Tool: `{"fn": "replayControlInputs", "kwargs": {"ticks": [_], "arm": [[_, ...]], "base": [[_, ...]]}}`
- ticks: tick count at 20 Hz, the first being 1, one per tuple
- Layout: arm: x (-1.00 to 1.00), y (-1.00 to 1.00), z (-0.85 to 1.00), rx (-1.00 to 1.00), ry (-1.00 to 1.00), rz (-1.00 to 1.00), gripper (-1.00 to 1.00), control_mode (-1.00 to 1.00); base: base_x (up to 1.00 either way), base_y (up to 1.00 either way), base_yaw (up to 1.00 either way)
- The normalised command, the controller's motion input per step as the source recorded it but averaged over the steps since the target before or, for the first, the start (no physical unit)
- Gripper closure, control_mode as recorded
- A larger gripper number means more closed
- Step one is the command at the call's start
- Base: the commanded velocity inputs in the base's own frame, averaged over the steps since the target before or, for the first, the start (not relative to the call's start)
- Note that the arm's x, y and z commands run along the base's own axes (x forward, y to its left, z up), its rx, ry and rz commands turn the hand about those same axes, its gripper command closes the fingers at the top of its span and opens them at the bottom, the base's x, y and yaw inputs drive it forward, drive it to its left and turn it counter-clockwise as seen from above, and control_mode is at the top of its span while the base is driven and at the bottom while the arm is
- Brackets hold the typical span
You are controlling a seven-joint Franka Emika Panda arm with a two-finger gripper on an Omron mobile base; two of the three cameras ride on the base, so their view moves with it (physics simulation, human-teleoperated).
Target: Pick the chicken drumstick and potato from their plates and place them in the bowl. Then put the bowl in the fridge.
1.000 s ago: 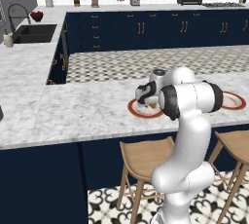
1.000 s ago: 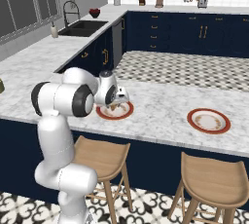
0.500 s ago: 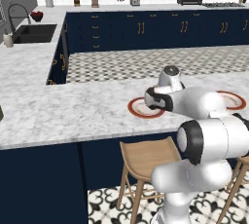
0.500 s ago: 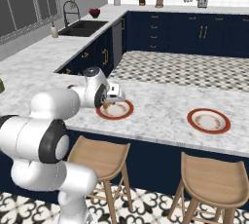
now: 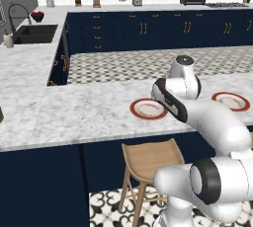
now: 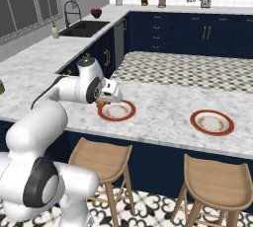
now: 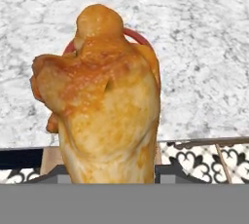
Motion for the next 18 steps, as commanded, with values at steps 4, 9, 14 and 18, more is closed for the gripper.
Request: {"fn": "replayControlInputs", "kwargs": {"ticks": [4, 9, 14, 18], "arm": [[-0.95, 0.02, 0.37, 0.05, -0.01, 0.07, 1.00, -1.00], [-1.00, 0.22, 0.06, -0.06, -0.14, 0.02, 1.00, -1.00], [-0.27, 0.00, -0.02, 0.00, 0.00, 0.00, 1.00, -1.00], [0.00, 0.00, 0.00, 0.00, 0.00, 0.00, 1.00, -1.00]], "base": [[0.00, 0.00, 0.00], [0.00, 0.00, 0.00], [0.00, 0.00, 0.00], [0.00, 0.00, 0.00]]}}
